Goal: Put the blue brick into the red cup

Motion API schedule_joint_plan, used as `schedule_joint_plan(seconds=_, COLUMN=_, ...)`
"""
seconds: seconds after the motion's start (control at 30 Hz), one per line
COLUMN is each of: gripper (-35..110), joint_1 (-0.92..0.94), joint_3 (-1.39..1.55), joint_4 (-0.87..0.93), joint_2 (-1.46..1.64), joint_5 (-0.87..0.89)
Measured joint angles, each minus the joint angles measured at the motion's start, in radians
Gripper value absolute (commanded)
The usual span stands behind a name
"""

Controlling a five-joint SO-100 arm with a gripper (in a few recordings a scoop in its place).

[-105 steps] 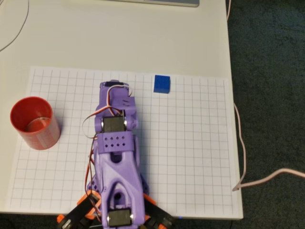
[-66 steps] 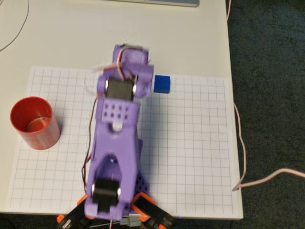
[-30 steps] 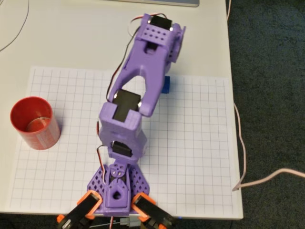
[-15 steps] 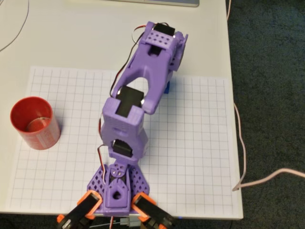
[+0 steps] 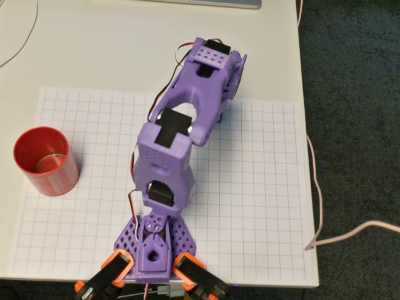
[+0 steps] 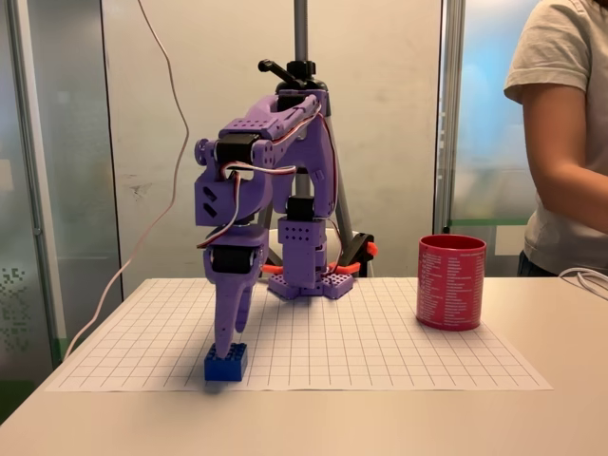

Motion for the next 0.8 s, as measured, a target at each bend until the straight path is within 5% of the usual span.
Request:
schedule_joint_plan(seconds=0.43, gripper=36, joint_1=0.000, joint_3=0.000, joint_4=-0.064, joint_2=-0.092, joint_5=0.000)
schedule_joint_plan(seconds=0.47, gripper=32, joint_1=0.000, joint_3=0.000, joint_4=-0.067, joint_2=-0.092, joint_5=0.000)
schedule_joint_plan(seconds=0.53, gripper=0, joint_1=-0.002, joint_3=0.000, joint_4=-0.069, joint_2=-0.092, joint_5=-0.009)
schedule_joint_plan(seconds=0.8, gripper=0, joint_1=-0.002, joint_3=0.000, joint_4=-0.095, joint_2=-0.094, joint_5=0.005)
